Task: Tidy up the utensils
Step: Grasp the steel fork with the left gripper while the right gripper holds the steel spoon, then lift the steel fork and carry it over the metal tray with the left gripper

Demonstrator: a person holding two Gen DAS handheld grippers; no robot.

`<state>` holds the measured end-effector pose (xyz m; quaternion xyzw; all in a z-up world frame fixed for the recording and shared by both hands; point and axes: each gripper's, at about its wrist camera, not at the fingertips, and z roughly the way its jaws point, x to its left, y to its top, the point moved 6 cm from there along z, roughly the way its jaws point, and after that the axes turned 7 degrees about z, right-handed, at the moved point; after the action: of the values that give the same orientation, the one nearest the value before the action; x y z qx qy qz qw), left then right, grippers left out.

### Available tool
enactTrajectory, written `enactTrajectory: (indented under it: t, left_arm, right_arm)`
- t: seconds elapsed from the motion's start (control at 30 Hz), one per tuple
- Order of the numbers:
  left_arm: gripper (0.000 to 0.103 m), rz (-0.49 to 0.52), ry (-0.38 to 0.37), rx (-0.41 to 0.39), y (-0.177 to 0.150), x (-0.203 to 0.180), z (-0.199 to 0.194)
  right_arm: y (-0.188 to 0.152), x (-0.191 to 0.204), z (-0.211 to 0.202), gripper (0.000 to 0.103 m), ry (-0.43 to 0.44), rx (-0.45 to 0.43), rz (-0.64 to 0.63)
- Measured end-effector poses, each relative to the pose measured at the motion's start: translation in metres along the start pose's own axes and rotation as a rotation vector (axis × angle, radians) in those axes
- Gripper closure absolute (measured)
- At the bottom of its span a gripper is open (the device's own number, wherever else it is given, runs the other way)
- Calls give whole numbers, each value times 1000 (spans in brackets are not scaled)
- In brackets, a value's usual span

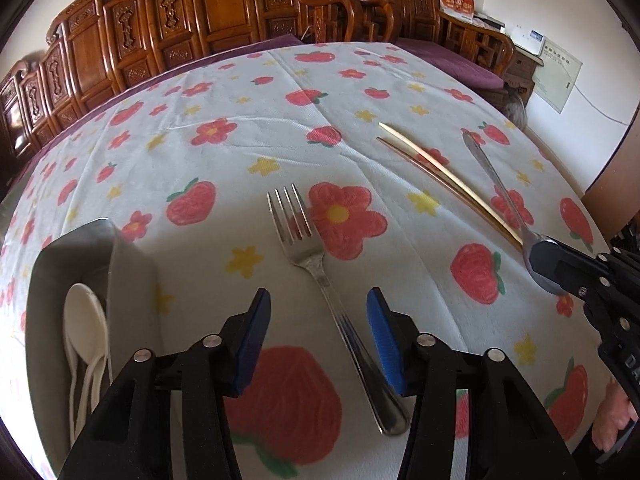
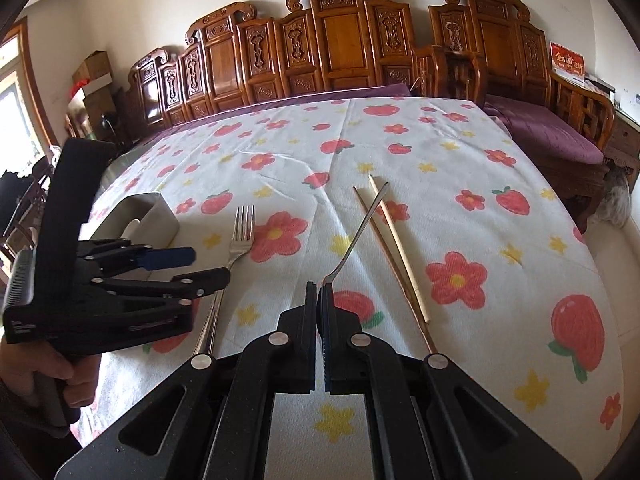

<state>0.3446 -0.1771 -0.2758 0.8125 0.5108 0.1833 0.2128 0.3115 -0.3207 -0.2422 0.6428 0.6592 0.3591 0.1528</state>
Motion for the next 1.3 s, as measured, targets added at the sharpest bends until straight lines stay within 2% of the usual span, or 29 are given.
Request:
enactTrajectory:
  t: [0.07,0.2,0.4,0.57,0.9,1.3]
  left_arm:
    - [60,-5,-5,10,1,-1,6]
    - [75,-11,-6,29,-2,-2,14]
    - [78,-19,-22,33,-3,0,16]
    - [91,-11,-24,36,-4,-1,15]
    - [97,-12,3,45,-10,9,9]
    - [97,-6,33,-9,-10,17,-34]
  right_arm:
    - [0,1,0,100,3,0,1]
    - [0,3,1,100,9,1,0]
    - [1,6,2,100,16,2,-5]
    - [1,8,2,100,20,3,-10]
    - [0,12,1,100,25,4,-32]
    - [-2,22,1,100,42,12,-55]
